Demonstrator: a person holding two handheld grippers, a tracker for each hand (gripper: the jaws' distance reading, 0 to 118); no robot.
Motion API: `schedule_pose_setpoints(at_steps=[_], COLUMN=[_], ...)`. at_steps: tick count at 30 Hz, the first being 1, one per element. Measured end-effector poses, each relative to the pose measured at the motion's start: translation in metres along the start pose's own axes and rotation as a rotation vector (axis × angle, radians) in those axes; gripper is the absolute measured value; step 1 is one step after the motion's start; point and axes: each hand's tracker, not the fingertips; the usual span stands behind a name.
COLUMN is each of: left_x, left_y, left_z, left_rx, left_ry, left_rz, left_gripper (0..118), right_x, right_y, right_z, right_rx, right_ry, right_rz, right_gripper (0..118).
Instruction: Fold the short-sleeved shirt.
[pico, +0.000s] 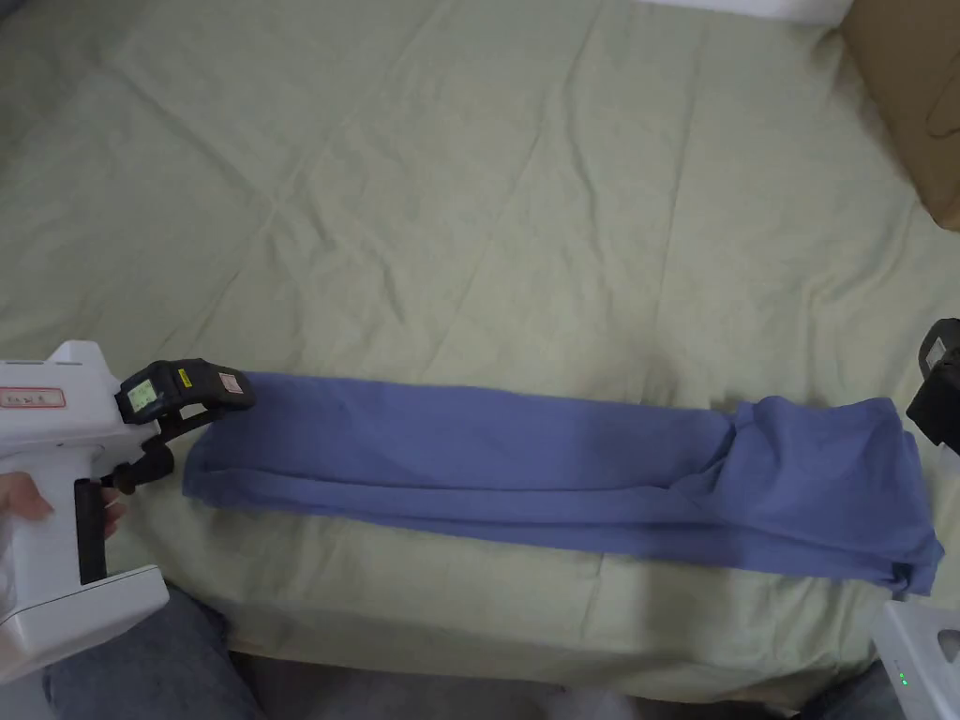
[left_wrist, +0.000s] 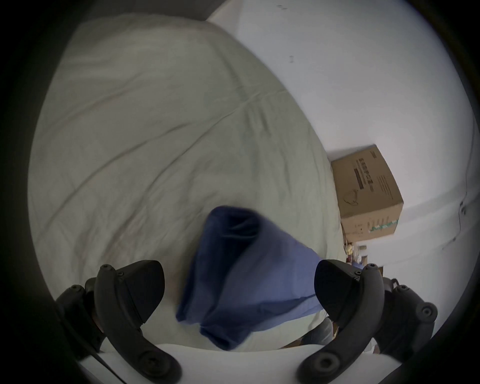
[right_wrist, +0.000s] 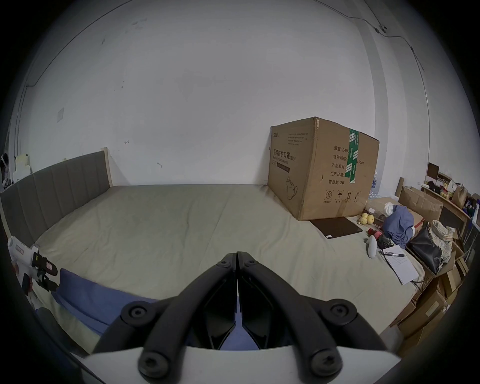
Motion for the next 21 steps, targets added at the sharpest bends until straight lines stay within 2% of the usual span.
schedule_pose_setpoints(at_steps=[3,5,7,8,10,13,16,18,21], left_x=[-0.008,0.001,0.006,0.009,0.015,0.027,0.047,0.074,0.120], left_y=[-0.008,-0.012,-0.014,-0.015,-0.020,-0.026,-0.023,-0.029,-0.038], left_z=[-0.007,-0.008,-0.010,-0.012,-0.021,-0.032,-0.030,-0.022,-0.003], left_rx=[-0.019,-0.006,-0.005,0.002,-0.004,-0.004,0.025,0.048,0.096], left_ry=[-0.022,-0.038,-0.057,-0.067,-0.048,0.066,0.156,0.256,0.303], left_rz=[0.028,0.018,0.020,0.022,0.024,-0.034,-0.085,-0.223,-0.405], left_gripper=[113,103,99,81,34,13,6,5,5], right_x=[-0.001,-0.001,-0.002,-0.003,-0.006,-0.004,-0.004,-0.005,-0.005], right_y=[-0.001,-0.002,-0.003,-0.003,-0.003,-0.004,-0.005,-0.006,-0.006], right_z=[-0.001,-0.002,-0.004,-0.005,-0.006,-0.001,0.001,0.000,0.000], right_rx=[-0.013,-0.021,-0.029,-0.034,-0.040,-0.043,-0.044,-0.045,-0.043], right_ry=[0.002,0.002,0.005,0.003,0.008,0.019,0.023,0.028,0.032], right_rz=[-0.005,-0.003,0.002,0.007,0.015,0.011,0.011,0.009,0.009], right_gripper=[0,0,0,0,0,0,0,0,0])
